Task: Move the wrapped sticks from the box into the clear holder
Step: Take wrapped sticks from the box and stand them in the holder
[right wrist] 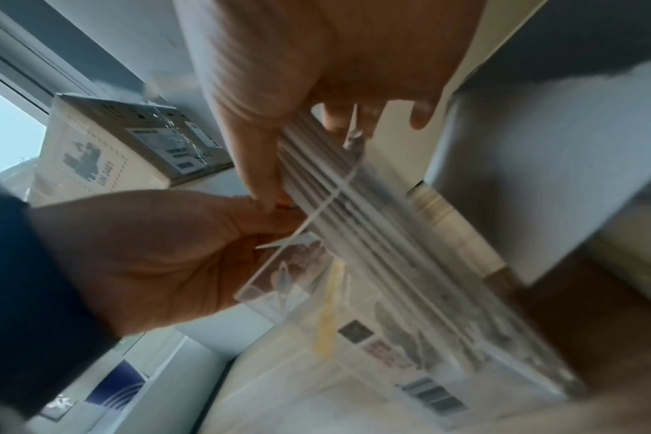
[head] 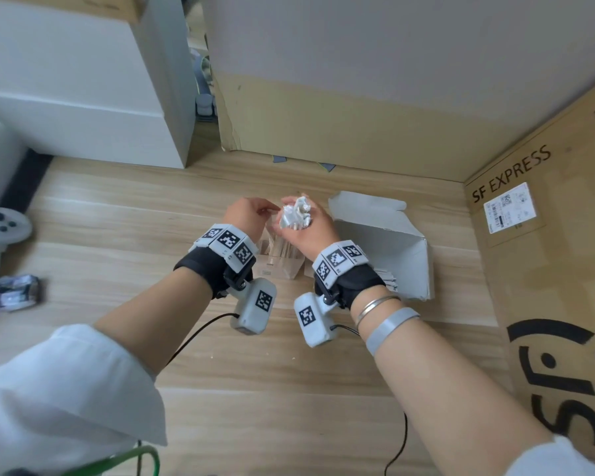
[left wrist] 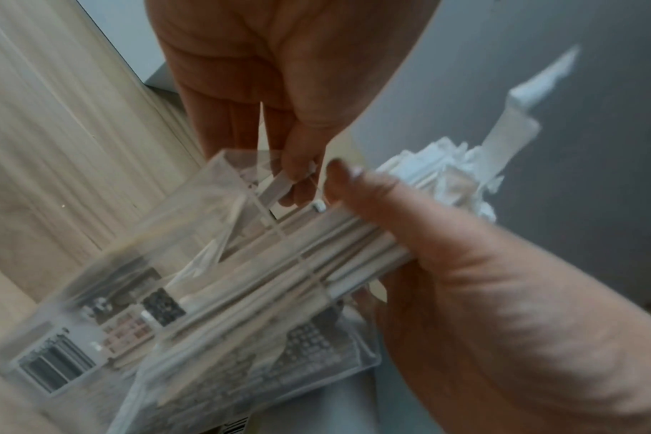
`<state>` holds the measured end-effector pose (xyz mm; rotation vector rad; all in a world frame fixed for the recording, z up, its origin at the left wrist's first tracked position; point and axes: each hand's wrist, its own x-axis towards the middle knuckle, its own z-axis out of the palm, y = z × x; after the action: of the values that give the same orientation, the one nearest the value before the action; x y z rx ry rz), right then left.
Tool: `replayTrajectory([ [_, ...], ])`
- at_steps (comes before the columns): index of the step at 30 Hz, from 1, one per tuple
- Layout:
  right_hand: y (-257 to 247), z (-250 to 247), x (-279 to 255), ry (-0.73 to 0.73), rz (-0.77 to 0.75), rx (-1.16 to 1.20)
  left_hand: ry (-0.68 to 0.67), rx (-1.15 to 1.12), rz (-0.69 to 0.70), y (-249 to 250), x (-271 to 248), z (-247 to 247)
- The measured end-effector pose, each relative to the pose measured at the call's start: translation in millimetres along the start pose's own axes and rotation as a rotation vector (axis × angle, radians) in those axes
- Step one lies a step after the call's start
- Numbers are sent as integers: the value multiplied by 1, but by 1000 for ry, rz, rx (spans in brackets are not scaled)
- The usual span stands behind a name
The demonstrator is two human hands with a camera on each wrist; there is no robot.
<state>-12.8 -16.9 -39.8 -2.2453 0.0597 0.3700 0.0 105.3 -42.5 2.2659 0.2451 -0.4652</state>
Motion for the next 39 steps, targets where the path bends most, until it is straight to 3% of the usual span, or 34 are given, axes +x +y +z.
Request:
replayTrajectory([
  [2, 6, -3, 1, -31, -8, -71, -2, -25, 5, -2, 0, 0],
  [6, 8, -10, -3, 69, -66, 152, 6, -25, 17, -1, 0, 1],
  [8, 13, -7, -2, 97, -90, 30, 16, -29, 16, -1, -1, 2],
  [10, 21, -3, -1, 8, -54, -227, 3, -26, 10, 0, 0, 3],
  [12, 23, -3, -3, -25, -45, -310, -19, -39, 0, 2, 0, 3],
  [15, 17, -16, -6, 99, -73, -143, -9, -18, -19, 9, -2, 3],
  [19, 29, -41, -4, 221, -37, -43, 95, 16, 76, 31, -9, 10],
  [22, 52, -57, -6, 214, 60, -67, 122, 2, 173, 54, -17, 25],
  [26, 81, -68, -11, 151, 147, -75, 47, 18, 232, 77, -30, 55],
  [33, 111, -82, -22, 79, 207, -135, -180, 114, -22, 74, -27, 98],
  [39, 122, -83, -27, -40, 271, -228, -215, 191, -97, 68, -21, 105],
])
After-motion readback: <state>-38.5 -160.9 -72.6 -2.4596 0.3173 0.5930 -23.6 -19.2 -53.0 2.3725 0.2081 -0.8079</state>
